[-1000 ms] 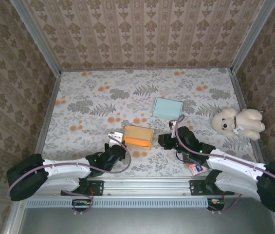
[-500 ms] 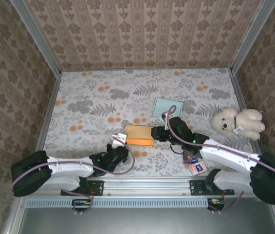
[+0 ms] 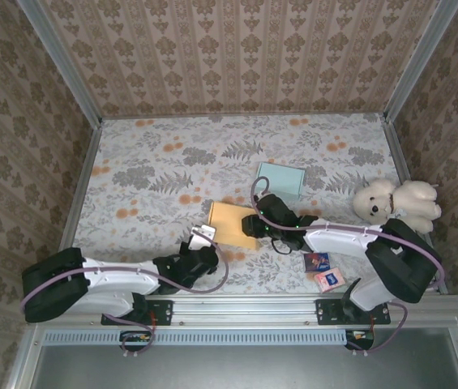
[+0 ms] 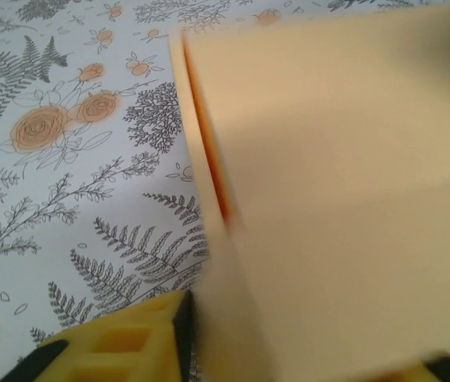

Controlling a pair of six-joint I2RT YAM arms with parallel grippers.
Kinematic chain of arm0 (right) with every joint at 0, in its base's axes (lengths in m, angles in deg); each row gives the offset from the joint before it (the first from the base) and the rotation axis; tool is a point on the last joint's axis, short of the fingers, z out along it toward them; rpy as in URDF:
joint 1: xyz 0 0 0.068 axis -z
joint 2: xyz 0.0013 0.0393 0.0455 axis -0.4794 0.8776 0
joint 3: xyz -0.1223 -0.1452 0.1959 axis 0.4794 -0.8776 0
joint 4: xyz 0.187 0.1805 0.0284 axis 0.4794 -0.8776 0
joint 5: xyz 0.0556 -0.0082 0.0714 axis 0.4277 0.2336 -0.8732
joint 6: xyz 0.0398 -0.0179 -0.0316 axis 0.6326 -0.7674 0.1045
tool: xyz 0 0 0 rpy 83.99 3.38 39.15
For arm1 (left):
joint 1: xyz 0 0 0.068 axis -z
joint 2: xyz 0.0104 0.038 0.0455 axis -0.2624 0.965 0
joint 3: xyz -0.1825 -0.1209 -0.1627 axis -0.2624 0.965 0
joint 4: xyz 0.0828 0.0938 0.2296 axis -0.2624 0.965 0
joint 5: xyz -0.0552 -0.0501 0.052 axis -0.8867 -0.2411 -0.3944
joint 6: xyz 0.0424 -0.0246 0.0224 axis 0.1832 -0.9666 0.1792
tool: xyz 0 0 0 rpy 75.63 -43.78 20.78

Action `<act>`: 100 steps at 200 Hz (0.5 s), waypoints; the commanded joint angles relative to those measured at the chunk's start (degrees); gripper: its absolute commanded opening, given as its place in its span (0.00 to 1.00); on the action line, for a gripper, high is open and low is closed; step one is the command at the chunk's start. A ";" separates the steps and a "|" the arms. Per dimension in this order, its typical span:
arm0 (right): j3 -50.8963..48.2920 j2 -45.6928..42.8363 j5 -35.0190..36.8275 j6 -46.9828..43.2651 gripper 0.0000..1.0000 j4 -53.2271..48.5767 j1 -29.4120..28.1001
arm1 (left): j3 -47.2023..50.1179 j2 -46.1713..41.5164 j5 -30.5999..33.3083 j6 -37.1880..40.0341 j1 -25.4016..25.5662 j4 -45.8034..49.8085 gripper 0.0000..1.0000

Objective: Fold the paper box

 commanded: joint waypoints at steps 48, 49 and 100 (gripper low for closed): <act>-0.13 1.98 4.26 -1.49 0.41 0.18 -0.24 | 1.09 -19.45 -3.72 -5.73 1.92 16.44 0.49; -0.14 1.91 4.29 -1.54 0.41 0.18 -0.22 | 1.08 -19.75 -3.54 -6.00 1.93 16.73 0.49; -1.02 -0.50 5.95 -2.71 0.41 -0.78 -0.28 | 1.23 -34.62 -2.55 -12.81 0.84 29.79 0.51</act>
